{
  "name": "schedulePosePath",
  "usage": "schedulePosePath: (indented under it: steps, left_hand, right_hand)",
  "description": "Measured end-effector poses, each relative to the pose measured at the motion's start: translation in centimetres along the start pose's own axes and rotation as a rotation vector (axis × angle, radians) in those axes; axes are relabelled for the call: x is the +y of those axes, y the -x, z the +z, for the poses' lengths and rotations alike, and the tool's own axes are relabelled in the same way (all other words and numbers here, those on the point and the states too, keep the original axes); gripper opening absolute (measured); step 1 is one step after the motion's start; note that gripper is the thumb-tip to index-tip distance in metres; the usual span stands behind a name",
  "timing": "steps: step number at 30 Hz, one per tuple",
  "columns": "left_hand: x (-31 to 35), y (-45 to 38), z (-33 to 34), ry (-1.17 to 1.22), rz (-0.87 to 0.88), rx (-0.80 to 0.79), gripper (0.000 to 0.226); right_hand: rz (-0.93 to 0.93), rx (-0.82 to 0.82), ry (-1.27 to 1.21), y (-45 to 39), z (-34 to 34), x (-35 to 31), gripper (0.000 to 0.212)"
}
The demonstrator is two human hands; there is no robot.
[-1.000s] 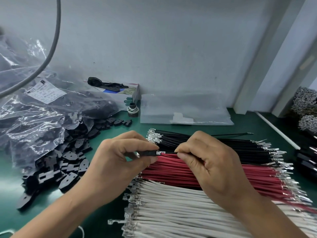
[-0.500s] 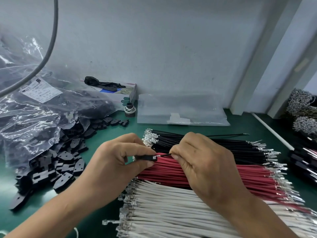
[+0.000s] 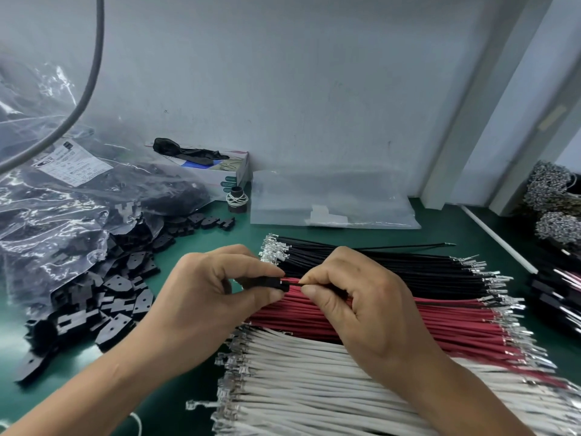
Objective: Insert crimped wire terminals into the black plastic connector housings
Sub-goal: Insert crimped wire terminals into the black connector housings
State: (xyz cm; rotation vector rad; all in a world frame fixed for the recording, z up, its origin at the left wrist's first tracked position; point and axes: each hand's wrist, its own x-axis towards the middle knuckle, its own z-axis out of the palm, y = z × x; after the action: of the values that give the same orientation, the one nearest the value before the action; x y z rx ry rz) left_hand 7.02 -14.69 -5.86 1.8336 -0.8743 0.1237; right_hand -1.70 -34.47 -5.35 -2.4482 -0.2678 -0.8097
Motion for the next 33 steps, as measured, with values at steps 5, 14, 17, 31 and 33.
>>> schedulePosePath:
  steps: [5,14,17,31,33]
  left_hand:
    - [0.0,0.1,0.0,-0.030,0.021,-0.023,0.016]
    - [-0.5,-0.3,-0.6,-0.057,0.022,-0.005,0.016]
    - [-1.1,-0.4,-0.9,0.039,-0.053,0.087,0.025]
    - [-0.9,-0.7,-0.9,0.366,-0.259,0.167,0.023]
    - [-1.0,-0.7,-1.1,0.383,-0.280,0.188,0.028]
  right_hand:
    - [-0.069,0.042,0.091,-0.1,0.8,-0.4,0.015]
    - [-0.169,0.172,0.320,-0.7,0.0,-0.4,0.014]
    - [-0.229,0.148,0.353,-0.3,-0.1,-0.7,0.010]
    - [-0.051,-0.197,0.279,0.3,1.3,-1.2,0.007]
    - [-0.044,-0.175,0.282,0.2,1.1,-1.2,0.008]
